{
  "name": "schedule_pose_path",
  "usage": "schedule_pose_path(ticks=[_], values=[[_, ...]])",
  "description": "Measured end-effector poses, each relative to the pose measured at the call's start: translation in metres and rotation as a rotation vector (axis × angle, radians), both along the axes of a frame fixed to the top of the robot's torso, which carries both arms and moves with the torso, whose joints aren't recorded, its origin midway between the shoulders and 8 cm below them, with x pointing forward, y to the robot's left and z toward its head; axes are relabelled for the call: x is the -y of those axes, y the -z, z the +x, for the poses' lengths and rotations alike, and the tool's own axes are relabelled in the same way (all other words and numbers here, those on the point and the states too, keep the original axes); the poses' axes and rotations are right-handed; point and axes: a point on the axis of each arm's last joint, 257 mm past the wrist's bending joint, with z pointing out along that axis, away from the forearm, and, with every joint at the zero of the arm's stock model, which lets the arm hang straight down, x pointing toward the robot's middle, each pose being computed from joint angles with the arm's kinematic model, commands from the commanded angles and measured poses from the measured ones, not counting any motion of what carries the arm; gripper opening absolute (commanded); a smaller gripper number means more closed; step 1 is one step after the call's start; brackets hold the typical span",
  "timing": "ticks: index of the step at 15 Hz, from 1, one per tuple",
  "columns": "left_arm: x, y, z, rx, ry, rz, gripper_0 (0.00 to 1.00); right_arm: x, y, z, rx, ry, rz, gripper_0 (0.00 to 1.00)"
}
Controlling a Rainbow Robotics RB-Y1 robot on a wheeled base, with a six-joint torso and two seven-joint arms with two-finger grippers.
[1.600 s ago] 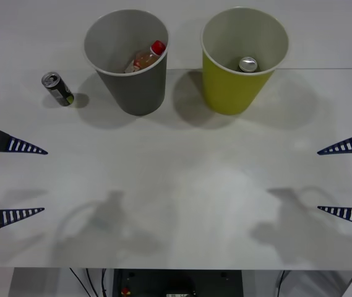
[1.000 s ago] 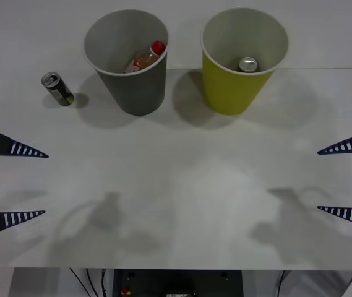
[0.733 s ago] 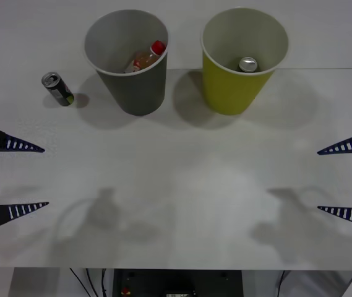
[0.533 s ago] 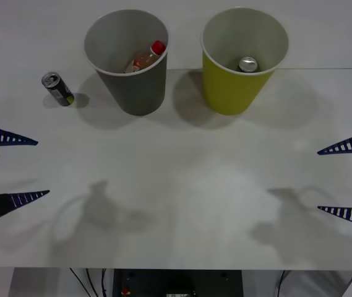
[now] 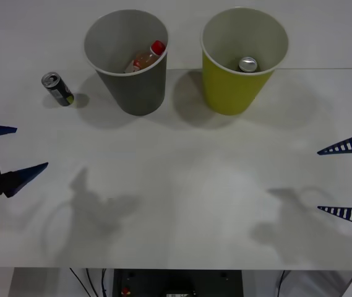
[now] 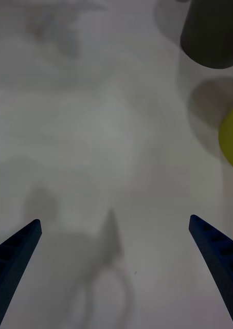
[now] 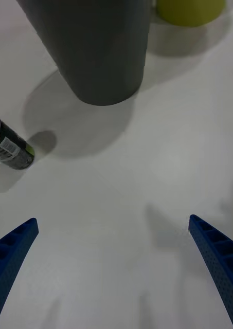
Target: Put the can into the green bin and the plastic bottle into the gray bin
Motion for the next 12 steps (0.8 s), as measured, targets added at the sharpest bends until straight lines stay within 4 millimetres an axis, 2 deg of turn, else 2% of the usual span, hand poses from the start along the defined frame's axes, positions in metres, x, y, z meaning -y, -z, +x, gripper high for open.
schedule_pose_path(ticks=[6,12], values=[[-0.015,0.006,0.030,0.116,-0.240,-0.167,1.00,0.000,0.000,0.000,0.000,0.000,0.000,1.00],[-0.050,0.024,0.069,0.275,-0.348,-0.253,1.00,0.000,0.000,0.000,0.000,0.000,0.000,1.00]])
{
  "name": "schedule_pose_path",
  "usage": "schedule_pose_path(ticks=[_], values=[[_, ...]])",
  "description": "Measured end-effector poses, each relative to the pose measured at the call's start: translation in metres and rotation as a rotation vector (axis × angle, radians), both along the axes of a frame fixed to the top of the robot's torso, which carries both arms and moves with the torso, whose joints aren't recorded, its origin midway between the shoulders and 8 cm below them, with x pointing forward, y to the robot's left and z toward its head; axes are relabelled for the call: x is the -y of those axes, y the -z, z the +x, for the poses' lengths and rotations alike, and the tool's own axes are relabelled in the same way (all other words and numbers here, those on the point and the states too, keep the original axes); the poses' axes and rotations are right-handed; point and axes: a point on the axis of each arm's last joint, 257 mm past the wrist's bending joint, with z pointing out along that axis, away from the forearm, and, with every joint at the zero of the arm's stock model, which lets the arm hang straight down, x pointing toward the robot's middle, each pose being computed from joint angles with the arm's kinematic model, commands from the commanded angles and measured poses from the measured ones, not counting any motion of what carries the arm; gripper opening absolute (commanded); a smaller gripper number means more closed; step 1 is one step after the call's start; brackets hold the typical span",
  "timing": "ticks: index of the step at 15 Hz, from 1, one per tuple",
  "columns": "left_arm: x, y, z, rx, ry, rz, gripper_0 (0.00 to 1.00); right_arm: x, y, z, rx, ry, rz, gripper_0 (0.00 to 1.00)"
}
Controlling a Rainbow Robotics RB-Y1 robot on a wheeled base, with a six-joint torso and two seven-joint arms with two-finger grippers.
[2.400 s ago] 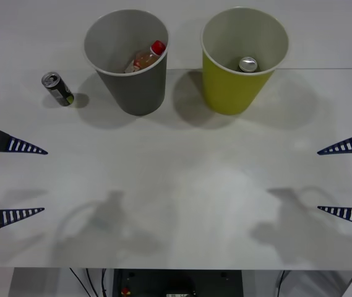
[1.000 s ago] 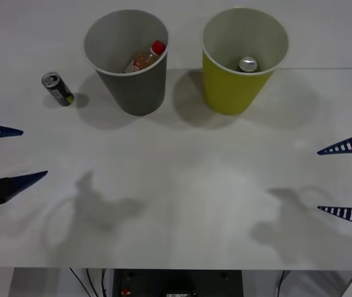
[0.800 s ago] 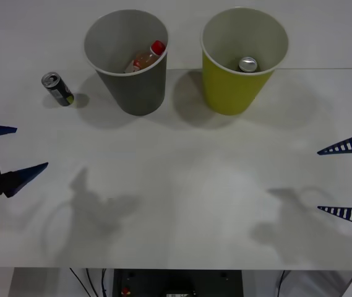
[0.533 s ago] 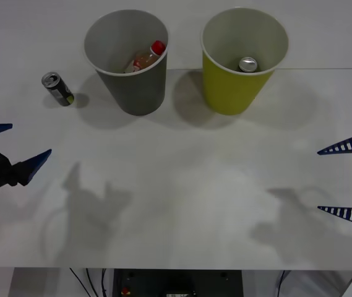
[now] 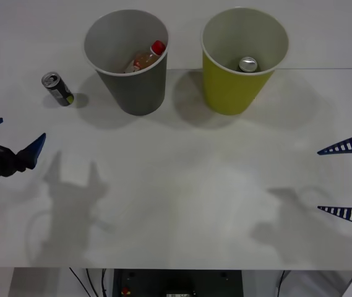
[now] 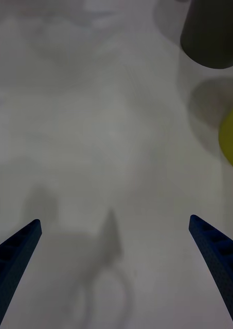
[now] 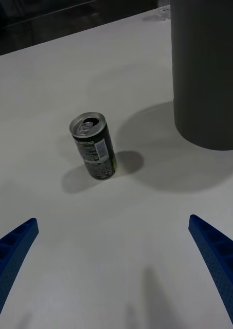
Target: Put the can into the green bin and the plastic bottle into the gray bin
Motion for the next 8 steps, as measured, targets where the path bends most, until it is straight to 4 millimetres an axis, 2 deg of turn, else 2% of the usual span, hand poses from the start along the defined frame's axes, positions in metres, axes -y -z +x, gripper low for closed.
schedule_pose_path(ticks=[8], values=[[-0.023,0.028,0.033,0.129,-0.122,-0.109,1.00,0.000,0.000,0.000,0.000,0.000,0.000,1.00]])
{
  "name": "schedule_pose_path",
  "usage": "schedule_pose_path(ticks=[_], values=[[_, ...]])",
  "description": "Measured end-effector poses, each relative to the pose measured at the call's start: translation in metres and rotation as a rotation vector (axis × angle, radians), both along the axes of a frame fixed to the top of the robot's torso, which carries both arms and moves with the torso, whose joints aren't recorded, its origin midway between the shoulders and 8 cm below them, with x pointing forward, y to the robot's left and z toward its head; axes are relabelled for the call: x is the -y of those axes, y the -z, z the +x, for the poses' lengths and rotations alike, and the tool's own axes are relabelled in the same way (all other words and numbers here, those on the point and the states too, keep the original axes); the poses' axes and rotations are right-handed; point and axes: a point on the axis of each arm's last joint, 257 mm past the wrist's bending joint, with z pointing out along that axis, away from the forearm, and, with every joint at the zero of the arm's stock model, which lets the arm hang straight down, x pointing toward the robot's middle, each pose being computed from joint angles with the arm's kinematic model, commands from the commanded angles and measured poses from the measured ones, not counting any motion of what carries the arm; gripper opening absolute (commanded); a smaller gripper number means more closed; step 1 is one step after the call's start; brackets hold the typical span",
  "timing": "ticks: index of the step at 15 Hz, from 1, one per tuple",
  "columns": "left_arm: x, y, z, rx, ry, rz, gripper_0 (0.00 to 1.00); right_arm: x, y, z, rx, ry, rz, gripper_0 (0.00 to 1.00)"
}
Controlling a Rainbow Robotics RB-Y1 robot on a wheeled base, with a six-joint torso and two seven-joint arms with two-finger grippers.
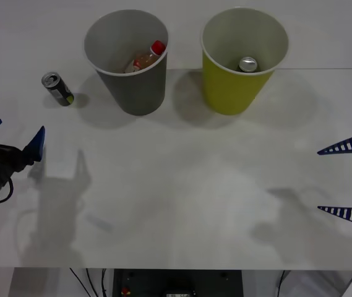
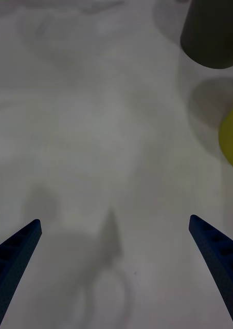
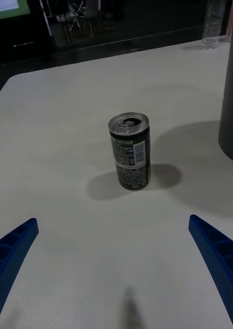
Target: Put the can into the green bin and the plastic bottle into the gray bin
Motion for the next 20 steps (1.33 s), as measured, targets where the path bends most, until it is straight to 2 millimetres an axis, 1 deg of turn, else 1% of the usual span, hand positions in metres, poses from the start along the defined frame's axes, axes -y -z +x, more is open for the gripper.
schedule_pose_path(ticks=[3,6,9,11,15,20], values=[[-0.004,0.006,0.018,0.011,-0.028,-0.012,1.00,0.000,0.000,0.000,0.000,0.000,0.000,1.00],[-0.001,0.007,0.041,0.017,-0.039,-0.017,1.00,0.000,0.000,0.000,0.000,0.000,0.000,1.00],[0.002,0.005,0.054,0.016,-0.036,-0.019,1.00,0.000,0.000,0.000,0.000,0.000,0.000,1.00],[0.007,0.008,0.062,0.009,-0.035,-0.024,1.00,0.000,0.000,0.000,0.000,0.000,0.000,1.00],[0.017,0.009,0.084,0.012,-0.047,-0.047,1.00,0.000,0.000,0.000,0.000,0.000,0.000,1.00],[0.015,0.006,0.103,0.015,-0.077,-0.057,1.00,0.000,0.000,0.000,0.000,0.000,0.000,1.00]])
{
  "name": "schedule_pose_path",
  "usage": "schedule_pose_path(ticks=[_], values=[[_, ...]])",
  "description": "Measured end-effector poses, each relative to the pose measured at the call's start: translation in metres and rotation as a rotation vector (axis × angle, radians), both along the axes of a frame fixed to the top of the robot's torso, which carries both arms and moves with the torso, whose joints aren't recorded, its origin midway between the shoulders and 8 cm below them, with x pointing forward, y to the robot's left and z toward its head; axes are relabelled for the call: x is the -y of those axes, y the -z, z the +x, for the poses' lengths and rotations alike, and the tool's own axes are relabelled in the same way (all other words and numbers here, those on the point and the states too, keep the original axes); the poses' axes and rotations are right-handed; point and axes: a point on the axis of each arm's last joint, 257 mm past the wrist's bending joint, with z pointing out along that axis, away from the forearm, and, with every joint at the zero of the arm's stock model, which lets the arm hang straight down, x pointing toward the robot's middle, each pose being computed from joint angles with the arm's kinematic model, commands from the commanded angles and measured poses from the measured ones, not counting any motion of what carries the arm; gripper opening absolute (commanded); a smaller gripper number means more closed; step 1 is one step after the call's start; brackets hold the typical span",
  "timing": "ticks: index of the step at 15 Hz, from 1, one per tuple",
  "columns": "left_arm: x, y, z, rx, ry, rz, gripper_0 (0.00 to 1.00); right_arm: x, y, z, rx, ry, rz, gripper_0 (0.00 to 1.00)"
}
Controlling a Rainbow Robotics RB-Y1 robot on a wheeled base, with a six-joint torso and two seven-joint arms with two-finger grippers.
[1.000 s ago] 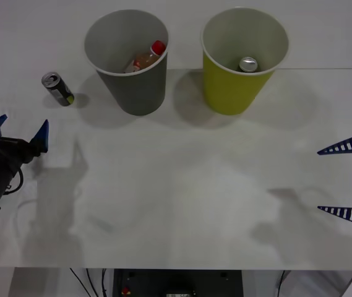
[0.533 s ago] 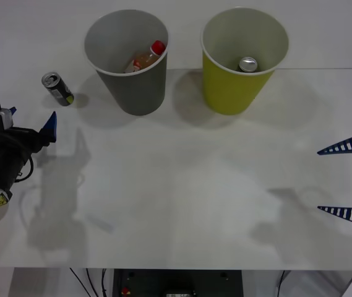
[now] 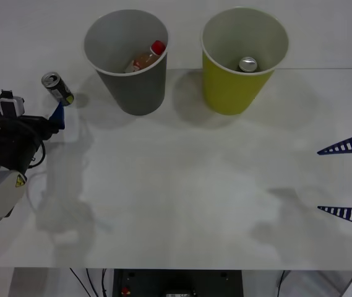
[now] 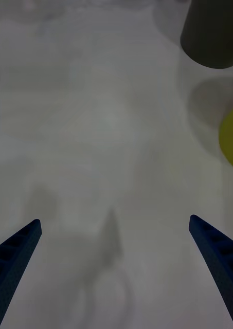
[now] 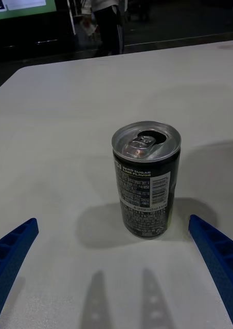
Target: Put the can into the green bin and the plastic bottle into the gray bin
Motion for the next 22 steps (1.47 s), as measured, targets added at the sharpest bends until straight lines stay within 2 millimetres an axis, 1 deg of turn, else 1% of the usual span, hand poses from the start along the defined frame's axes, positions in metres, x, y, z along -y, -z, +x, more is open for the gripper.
schedule_pose_path(ticks=[6,11,15,19,22], values=[[0.015,-0.005,0.018,-0.010,0.007,-0.031,1.00,0.000,0.000,0.000,0.000,0.000,0.000,1.00],[0.015,-0.008,0.032,-0.014,-0.015,-0.036,1.00,0.000,0.000,0.000,0.000,0.000,0.000,1.00],[0.026,-0.016,0.043,-0.019,-0.001,-0.047,1.00,0.000,0.000,0.000,0.000,0.000,0.000,1.00],[0.029,-0.013,0.054,-0.030,-0.019,-0.051,1.00,0.000,0.000,0.000,0.000,0.000,0.000,1.00],[0.029,-0.011,0.054,-0.035,-0.022,-0.041,1.00,0.000,0.000,0.000,0.000,0.000,0.000,1.00]])
